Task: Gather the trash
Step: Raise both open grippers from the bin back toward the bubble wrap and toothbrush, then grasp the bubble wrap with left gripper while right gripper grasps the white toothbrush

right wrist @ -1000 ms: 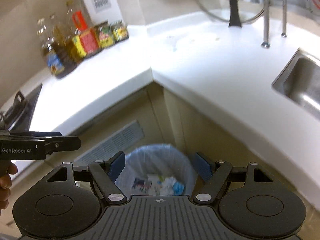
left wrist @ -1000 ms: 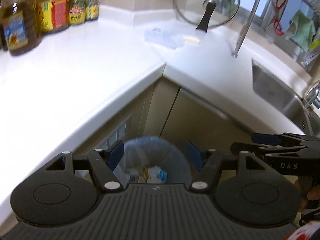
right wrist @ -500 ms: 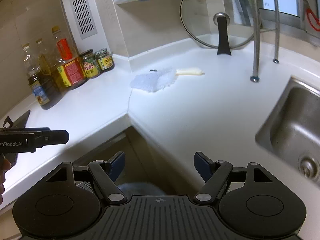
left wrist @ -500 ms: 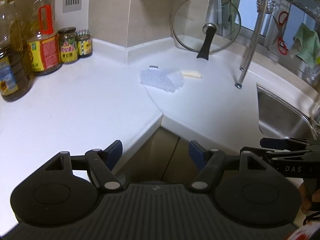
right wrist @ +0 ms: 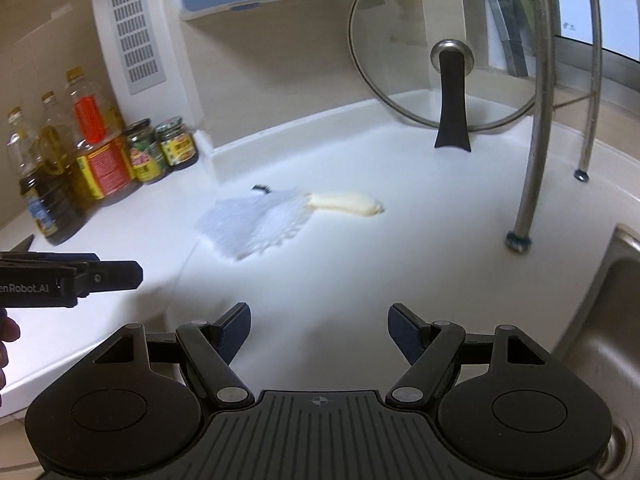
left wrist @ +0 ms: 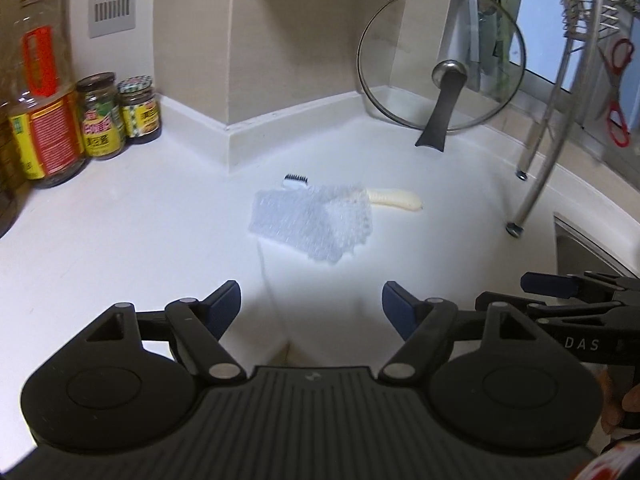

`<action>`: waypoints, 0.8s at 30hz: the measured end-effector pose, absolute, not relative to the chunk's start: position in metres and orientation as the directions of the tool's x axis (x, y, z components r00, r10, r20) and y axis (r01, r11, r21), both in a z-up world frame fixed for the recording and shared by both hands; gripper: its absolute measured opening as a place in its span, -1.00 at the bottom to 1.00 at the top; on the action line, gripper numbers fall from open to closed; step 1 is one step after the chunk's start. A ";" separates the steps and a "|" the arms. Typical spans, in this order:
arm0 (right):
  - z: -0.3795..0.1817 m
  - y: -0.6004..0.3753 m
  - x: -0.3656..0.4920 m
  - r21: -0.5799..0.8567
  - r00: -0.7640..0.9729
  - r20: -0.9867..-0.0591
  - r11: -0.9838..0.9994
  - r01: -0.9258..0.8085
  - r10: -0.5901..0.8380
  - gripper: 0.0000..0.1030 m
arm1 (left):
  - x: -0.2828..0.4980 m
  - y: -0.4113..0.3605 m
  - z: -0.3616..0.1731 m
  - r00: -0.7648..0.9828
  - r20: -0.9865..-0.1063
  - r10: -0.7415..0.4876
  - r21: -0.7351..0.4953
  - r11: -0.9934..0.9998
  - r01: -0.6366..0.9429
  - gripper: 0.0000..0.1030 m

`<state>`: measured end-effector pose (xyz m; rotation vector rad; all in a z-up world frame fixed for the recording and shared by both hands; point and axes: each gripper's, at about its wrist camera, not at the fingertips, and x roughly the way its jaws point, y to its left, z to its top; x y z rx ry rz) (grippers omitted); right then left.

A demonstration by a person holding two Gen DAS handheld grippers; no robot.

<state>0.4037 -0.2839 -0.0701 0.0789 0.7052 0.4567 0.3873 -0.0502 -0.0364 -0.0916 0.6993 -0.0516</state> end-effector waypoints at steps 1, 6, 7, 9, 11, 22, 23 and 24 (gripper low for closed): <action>-0.071 -0.285 0.411 0.222 0.667 -0.607 0.898 -0.381 0.432 0.47 | 0.396 -0.053 -0.038 0.763 -0.643 -0.070 -0.094 0.995 0.011 0.46; -0.077 -0.286 0.444 0.217 0.661 -0.607 0.892 -0.396 0.441 0.47 | 0.431 -0.060 -0.046 0.755 -0.655 -0.041 -0.073 0.997 -0.010 0.46; -0.078 -0.285 0.450 0.218 0.659 -0.606 0.890 -0.401 0.445 0.47 | 0.438 -0.060 -0.048 0.753 -0.657 -0.036 -0.071 0.997 -0.015 0.47; -0.080 -0.285 0.459 0.220 0.656 -0.604 0.886 -0.408 0.452 0.47 | 0.448 -0.060 -0.052 0.748 -0.663 -0.024 -0.067 0.997 -0.027 0.47; -0.083 -0.284 0.468 0.220 0.654 -0.602 0.882 -0.416 0.458 0.47 | 0.458 -0.059 -0.056 0.745 -0.667 -0.012 -0.063 0.997 -0.041 0.47; -0.091 -0.278 0.510 0.203 0.654 -0.590 0.871 -0.447 0.473 0.47 | 0.508 -0.052 -0.079 0.718 -0.695 0.027 -0.035 0.997 -0.072 0.47; -0.091 -0.278 0.513 0.202 0.653 -0.589 0.870 -0.450 0.475 0.47 | 0.512 -0.051 -0.082 0.714 -0.699 0.037 -0.026 0.997 -0.077 0.47; -0.092 -0.277 0.516 0.201 0.653 -0.589 0.869 -0.452 0.476 0.47 | 0.515 -0.051 -0.084 0.710 -0.703 0.040 -0.023 0.997 -0.079 0.47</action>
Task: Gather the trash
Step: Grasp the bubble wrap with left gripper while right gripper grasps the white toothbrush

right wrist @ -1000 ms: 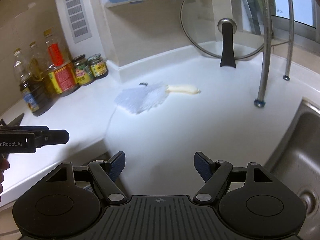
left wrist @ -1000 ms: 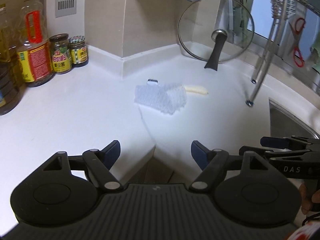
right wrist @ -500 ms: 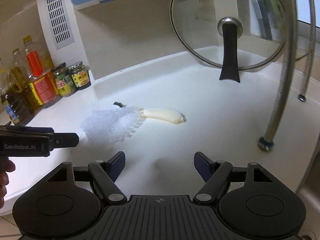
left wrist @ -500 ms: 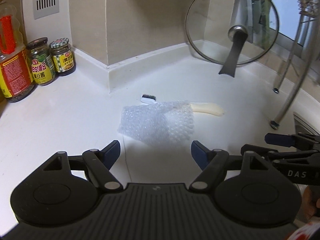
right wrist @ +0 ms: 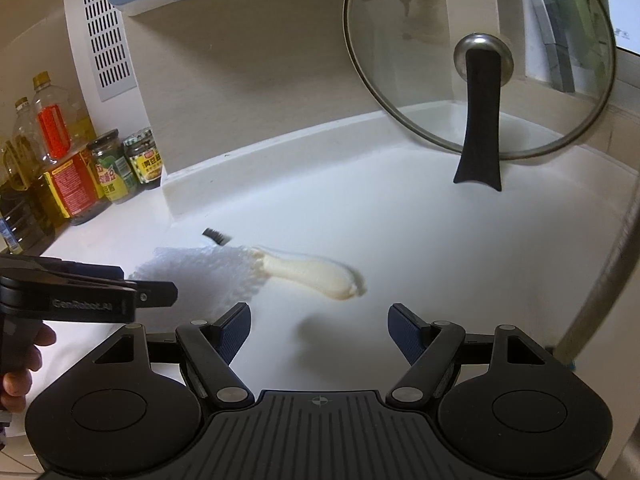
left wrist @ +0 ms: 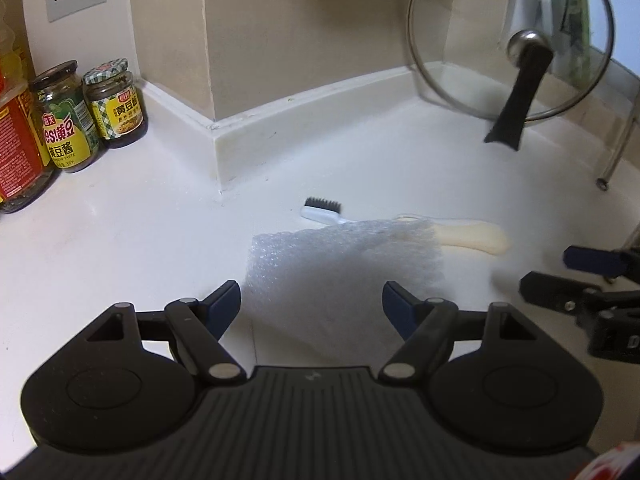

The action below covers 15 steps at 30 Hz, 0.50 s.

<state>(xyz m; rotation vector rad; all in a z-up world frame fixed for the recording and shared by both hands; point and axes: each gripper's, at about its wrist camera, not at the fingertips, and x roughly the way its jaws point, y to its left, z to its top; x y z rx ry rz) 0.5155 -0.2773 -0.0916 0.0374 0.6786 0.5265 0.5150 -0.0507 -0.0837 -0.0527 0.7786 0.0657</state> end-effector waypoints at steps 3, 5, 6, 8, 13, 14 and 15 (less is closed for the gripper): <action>-0.093 -0.277 0.522 0.200 0.652 -0.586 0.865 -0.459 0.481 0.47 | 0.522 -0.050 -0.088 0.706 -0.706 0.056 -0.008 0.996 -0.087 0.47; -0.093 -0.276 0.524 0.199 0.651 -0.585 0.864 -0.463 0.484 0.47 | 0.525 -0.050 -0.090 0.706 -0.706 0.058 -0.004 0.996 -0.086 0.42; -0.094 -0.276 0.526 0.199 0.650 -0.585 0.862 -0.465 0.486 0.47 | 0.527 -0.050 -0.091 0.704 -0.708 0.058 -0.003 0.996 -0.085 0.41; -0.094 -0.275 0.528 0.198 0.647 -0.585 0.860 -0.470 0.489 0.47 | 0.529 -0.050 -0.094 0.703 -0.709 0.055 -0.001 0.997 -0.079 0.27; -0.095 -0.272 0.531 0.197 0.646 -0.584 0.858 -0.475 0.492 0.47 | 0.528 -0.051 -0.092 0.716 -0.698 0.000 -0.026 0.999 -0.026 -0.40; -0.095 -0.271 0.532 0.197 0.645 -0.584 0.857 -0.476 0.492 0.47 | 0.528 -0.052 -0.092 0.717 -0.697 -0.011 -0.032 0.999 -0.015 -0.55; -0.095 -0.271 0.533 0.197 0.644 -0.584 0.856 -0.478 0.494 0.47 | 0.528 -0.053 -0.092 0.717 -0.696 -0.021 -0.035 0.999 -0.004 -0.60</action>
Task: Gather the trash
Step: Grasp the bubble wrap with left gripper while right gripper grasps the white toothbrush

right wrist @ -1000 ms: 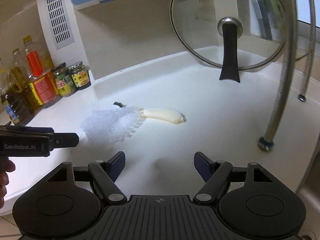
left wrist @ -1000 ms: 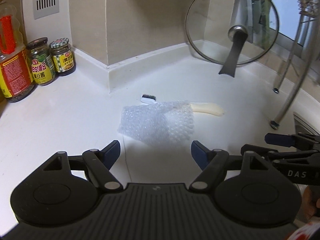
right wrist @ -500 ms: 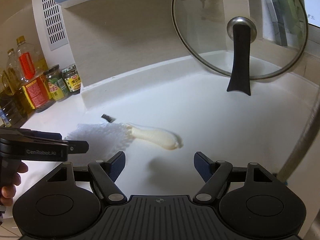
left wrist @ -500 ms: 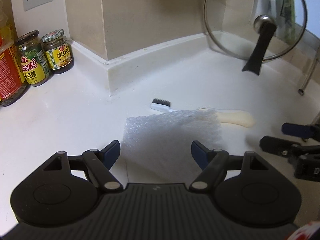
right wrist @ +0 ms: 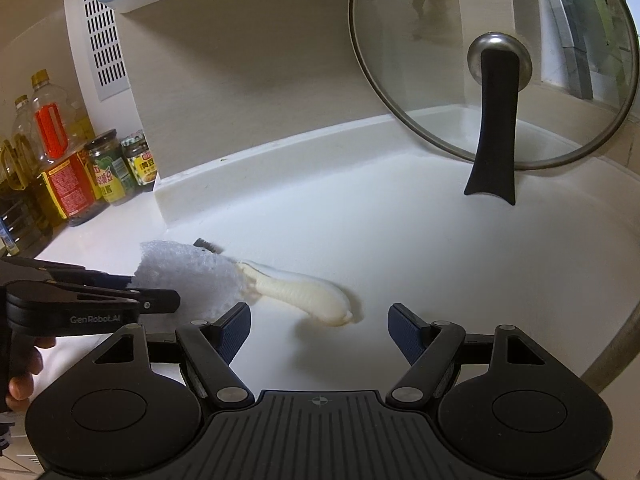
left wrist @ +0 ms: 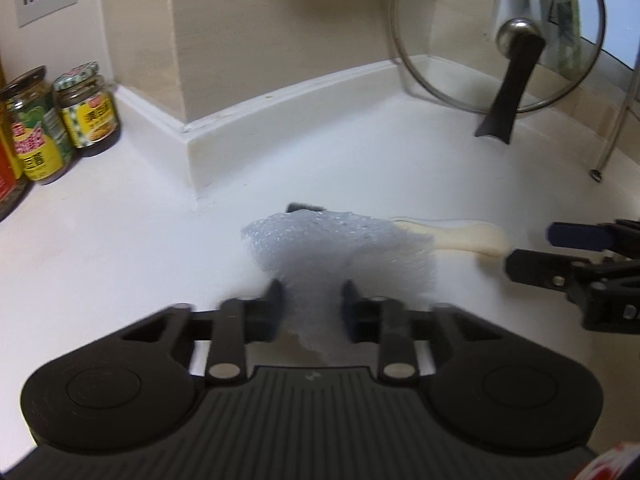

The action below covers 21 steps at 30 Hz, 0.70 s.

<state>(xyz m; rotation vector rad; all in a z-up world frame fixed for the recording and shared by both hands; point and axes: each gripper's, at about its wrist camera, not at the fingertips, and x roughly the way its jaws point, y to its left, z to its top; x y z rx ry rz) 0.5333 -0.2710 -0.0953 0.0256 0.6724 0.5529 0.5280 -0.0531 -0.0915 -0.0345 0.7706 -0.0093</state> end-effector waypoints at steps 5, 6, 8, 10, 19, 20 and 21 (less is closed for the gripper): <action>-0.095 -0.268 0.536 0.195 0.644 -0.580 0.852 -0.486 0.500 0.47 | 0.526 -0.057 -0.089 0.727 -0.686 -0.021 -0.015 1.000 0.015 -0.69; -0.095 -0.267 0.536 0.195 0.643 -0.579 0.851 -0.487 0.501 0.47 | 0.526 -0.056 -0.088 0.730 -0.683 -0.020 -0.016 1.000 0.013 -0.70; -0.096 -0.265 0.537 0.191 0.643 -0.578 0.850 -0.492 0.502 0.47 | 0.525 -0.053 -0.084 0.737 -0.676 -0.016 -0.020 1.000 0.003 -0.70; -0.096 -0.262 0.538 0.184 0.641 -0.577 0.845 -0.502 0.506 0.47 | 0.524 -0.047 -0.078 0.746 -0.666 -0.001 -0.019 1.000 -0.015 -0.70; -0.103 -0.242 0.556 0.140 0.617 -0.571 0.805 -0.577 0.542 0.46 | 0.518 -0.021 -0.062 0.761 -0.644 0.074 -0.016 0.994 -0.110 -0.70; -0.104 -0.239 0.559 0.127 0.614 -0.574 0.800 -0.586 0.541 0.46 | 0.516 -0.019 -0.062 0.759 -0.646 0.081 -0.015 0.993 -0.119 -0.70; -0.106 -0.238 0.562 0.117 0.612 -0.578 0.797 -0.593 0.540 0.46 | 0.516 -0.018 -0.062 0.756 -0.649 0.087 -0.015 0.992 -0.127 -0.70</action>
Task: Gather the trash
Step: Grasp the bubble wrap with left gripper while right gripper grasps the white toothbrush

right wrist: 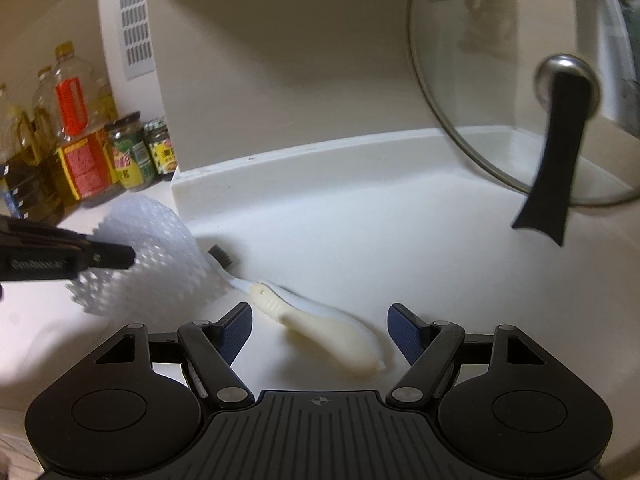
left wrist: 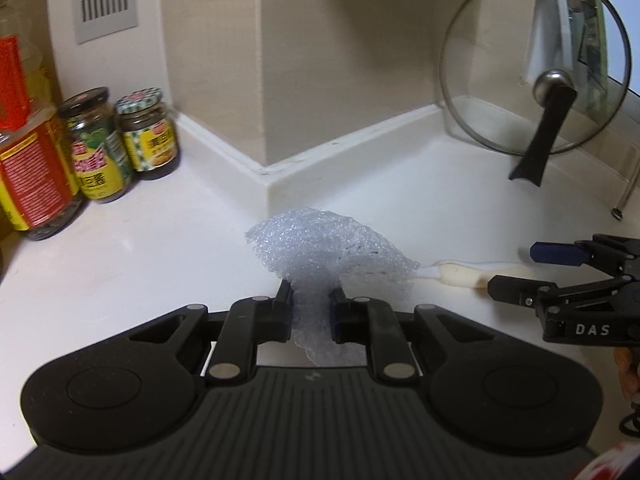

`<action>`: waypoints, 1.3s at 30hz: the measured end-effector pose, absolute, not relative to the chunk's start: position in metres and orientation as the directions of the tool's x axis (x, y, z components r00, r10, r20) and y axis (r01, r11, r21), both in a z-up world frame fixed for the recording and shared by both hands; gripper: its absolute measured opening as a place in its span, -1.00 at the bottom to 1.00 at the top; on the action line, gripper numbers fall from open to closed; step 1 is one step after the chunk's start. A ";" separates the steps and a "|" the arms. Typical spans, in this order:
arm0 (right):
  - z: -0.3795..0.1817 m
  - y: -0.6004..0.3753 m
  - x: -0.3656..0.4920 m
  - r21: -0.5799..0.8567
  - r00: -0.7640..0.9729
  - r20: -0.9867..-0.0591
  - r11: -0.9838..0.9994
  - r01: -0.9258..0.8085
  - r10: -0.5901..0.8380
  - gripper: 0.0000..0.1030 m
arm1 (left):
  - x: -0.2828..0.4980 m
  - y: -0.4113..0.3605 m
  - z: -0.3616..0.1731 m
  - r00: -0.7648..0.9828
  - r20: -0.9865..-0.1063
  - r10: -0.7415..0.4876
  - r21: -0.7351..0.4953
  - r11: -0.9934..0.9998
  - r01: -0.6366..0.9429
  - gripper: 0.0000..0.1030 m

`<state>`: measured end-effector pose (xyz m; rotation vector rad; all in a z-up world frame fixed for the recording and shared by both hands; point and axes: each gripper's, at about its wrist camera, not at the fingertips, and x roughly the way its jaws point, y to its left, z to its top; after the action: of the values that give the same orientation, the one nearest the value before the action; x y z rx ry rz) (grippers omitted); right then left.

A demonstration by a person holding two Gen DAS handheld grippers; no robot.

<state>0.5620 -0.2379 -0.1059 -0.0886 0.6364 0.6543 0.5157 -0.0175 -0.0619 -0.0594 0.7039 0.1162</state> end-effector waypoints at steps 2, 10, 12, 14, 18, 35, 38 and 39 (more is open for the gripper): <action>-0.109 -0.235 0.568 0.101 0.604 -0.582 0.785 -0.612 0.545 0.46 | 0.513 -0.014 -0.063 0.751 -0.654 0.089 -0.022 0.990 -0.137 -0.70; -0.118 -0.229 0.581 0.061 0.525 -0.626 0.707 -0.704 0.577 0.10 | 0.509 -0.007 -0.068 0.733 -0.672 0.107 -0.030 0.985 -0.171 -0.70; -0.116 -0.227 0.579 0.067 0.507 -0.632 0.694 -0.717 0.586 -0.11 | 0.509 -0.006 -0.069 0.730 -0.674 0.114 -0.030 0.983 -0.181 -0.70; -0.114 -0.226 0.576 0.100 0.480 -0.640 0.684 -0.723 0.600 -0.22 | 0.509 -0.005 -0.069 0.729 -0.674 0.122 -0.028 0.981 -0.190 -0.70; -0.109 -0.217 0.560 0.131 0.438 -0.644 0.654 -0.745 0.628 -0.24 | 0.510 -0.003 -0.069 0.726 -0.676 0.130 -0.028 0.979 -0.201 -0.70; -0.110 -0.182 0.561 0.132 0.585 -0.658 0.838 -0.530 0.474 -0.24 | 0.515 -0.004 -0.074 0.720 -0.682 0.131 -0.045 0.974 -0.220 -0.70; -0.111 -0.179 0.560 0.108 0.595 -0.660 0.843 -0.528 0.458 -0.24 | 0.516 -0.004 -0.075 0.720 -0.680 0.135 -0.045 0.973 -0.225 -0.70; -0.111 -0.178 0.559 0.103 0.597 -0.660 0.842 -0.529 0.456 -0.24 | 0.517 -0.004 -0.076 0.720 -0.681 0.136 -0.046 0.973 -0.227 -0.70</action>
<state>0.5587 -0.1781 -0.1111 -0.1072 0.7346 0.5731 0.5169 -0.0037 -0.0755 -0.1292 0.7408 0.2007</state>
